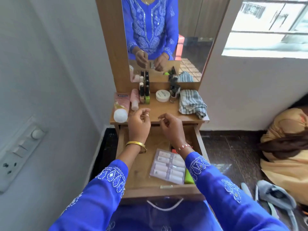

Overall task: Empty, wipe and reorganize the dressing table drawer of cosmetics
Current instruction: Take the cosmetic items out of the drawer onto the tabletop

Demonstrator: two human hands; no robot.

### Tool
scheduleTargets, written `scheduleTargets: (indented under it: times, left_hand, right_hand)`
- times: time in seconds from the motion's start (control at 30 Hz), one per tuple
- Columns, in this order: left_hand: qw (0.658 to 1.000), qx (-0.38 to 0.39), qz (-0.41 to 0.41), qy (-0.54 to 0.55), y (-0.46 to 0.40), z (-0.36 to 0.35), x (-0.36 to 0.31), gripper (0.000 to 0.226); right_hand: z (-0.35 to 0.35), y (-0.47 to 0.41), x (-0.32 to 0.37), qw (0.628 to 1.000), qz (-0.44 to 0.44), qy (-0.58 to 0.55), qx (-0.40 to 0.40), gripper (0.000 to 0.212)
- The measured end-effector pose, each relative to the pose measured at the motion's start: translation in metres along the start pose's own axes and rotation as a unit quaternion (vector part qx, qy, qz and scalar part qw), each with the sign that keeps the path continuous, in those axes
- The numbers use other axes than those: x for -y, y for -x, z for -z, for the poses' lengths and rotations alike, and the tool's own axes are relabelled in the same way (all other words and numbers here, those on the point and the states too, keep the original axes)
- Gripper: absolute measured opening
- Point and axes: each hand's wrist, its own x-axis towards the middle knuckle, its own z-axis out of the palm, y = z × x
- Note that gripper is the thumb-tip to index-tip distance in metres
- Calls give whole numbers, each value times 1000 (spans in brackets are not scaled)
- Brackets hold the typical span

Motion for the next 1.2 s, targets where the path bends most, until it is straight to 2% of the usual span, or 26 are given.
scheduleTargets:
  times: [0.13, 0.23, 0.37, 0.63, 1.2]
  left_hand:
    - [998, 33, 46, -8, 38, -6, 18, 18]
    - [995, 71, 66, -11, 63, -13, 35, 19]
    - [991, 108, 77, -28, 81, -15, 49, 19]
    - [983, 153, 65, -78, 84, -10, 58, 20]
    - [975, 191, 72, -87, 84, -9, 61, 20]
  right_hand:
    - [2, 43, -27, 999, -31, 13, -7, 8]
    - [3, 60, -48, 993, -70, 90, 30, 15]
    - [8, 61, -57, 978, -96, 175, 67, 10]
    - [6, 57, -70, 927, -132, 332, 114, 27]
    - [6, 55, -78, 927, -212, 289, 107, 34]
